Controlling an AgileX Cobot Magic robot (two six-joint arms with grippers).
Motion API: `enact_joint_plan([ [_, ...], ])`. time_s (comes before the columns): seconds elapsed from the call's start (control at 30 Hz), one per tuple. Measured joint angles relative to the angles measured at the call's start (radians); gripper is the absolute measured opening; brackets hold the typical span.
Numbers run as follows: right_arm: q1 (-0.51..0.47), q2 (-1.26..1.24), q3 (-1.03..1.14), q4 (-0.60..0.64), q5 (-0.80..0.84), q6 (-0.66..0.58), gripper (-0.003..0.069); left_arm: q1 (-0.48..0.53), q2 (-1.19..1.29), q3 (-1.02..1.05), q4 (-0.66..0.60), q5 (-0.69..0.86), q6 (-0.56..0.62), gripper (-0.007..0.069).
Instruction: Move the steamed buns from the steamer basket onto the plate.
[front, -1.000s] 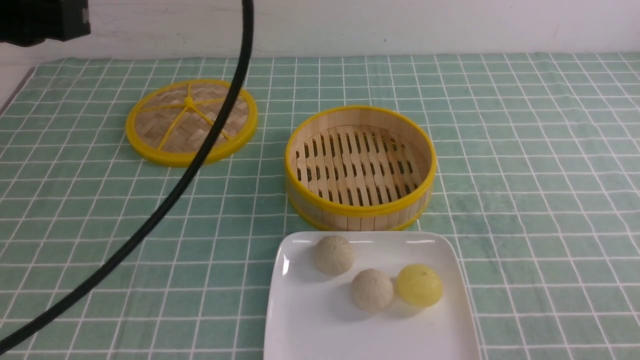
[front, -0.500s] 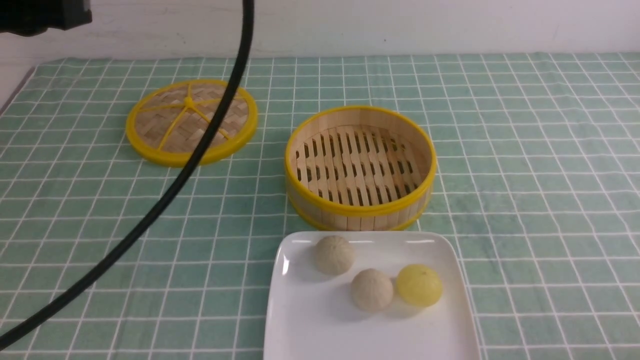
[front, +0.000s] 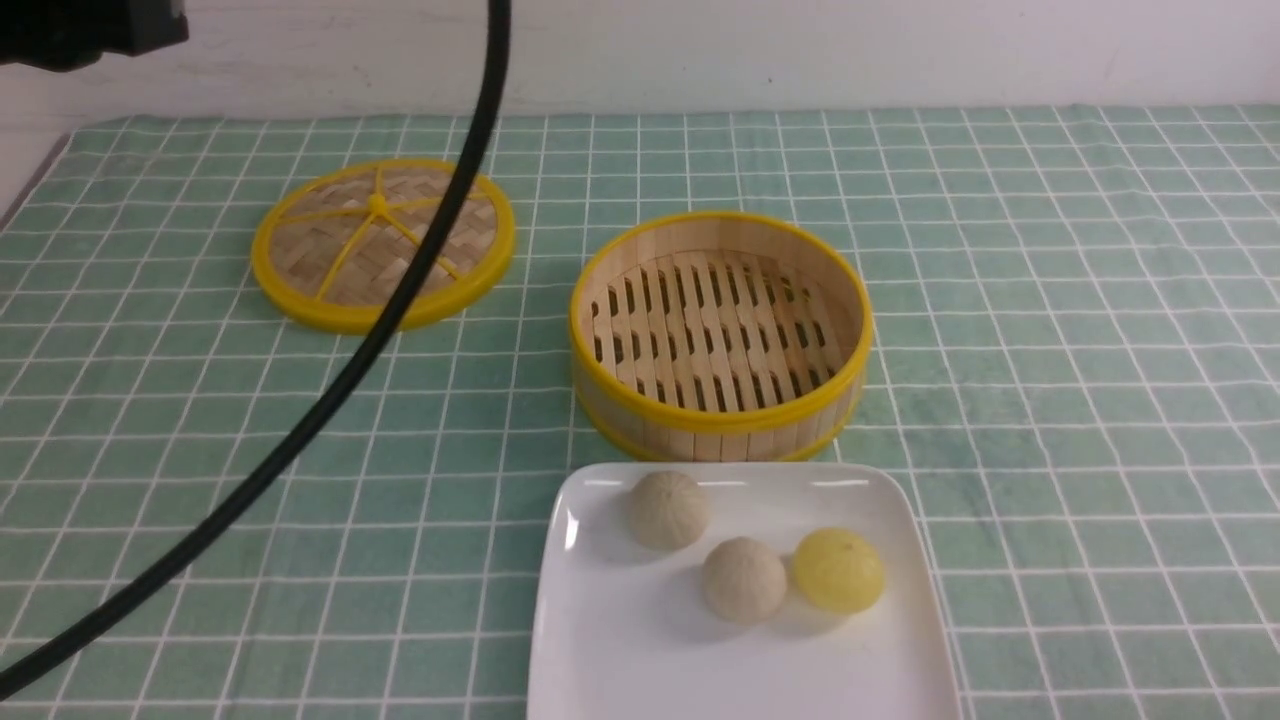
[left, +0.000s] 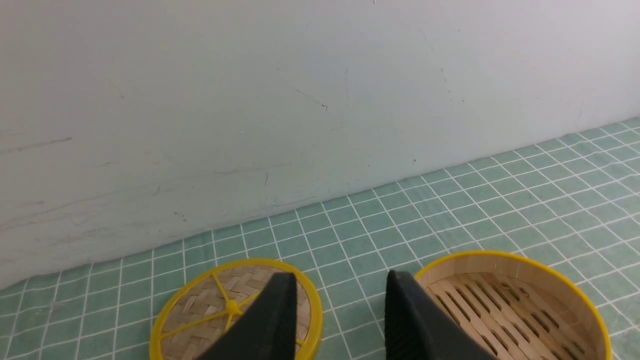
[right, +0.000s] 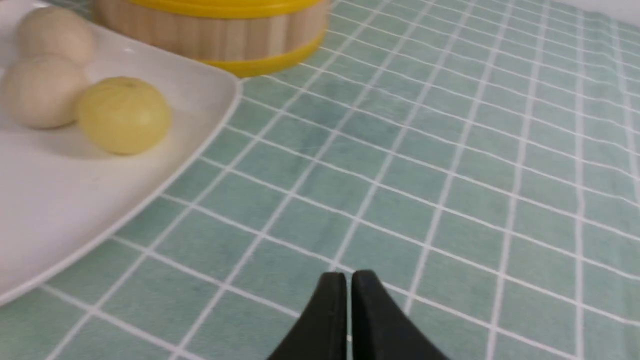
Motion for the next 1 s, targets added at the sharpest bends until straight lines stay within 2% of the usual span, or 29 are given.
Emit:
enact_joint_plan([
  [0.07,-0.102,0.000,0.000,-0.001,0.000,0.000,0.0048,0.000,0.000,0.000,0.000,0.000,0.000,0.0278],
  [0.17,-0.174,0.000,0.000,-0.014,-0.001,0.000,0.0052,0.000,0.000,0.000,0.000,0.001,0.000,0.0278],
  [0.47,-0.468,0.000,0.000,-0.052,-0.001,0.000,0.0063,0.000,0.000,0.000,0.000,0.013,0.000,0.0278],
  [0.6,-0.511,0.000,0.001,-0.053,-0.001,0.000,0.0069,0.000,0.000,0.000,0.000,0.022,0.000,0.0278],
  [1.0,-0.515,0.000,0.001,-0.100,-0.003,0.000,0.0083,0.000,0.000,0.000,0.000,0.029,0.000,0.0278],
])
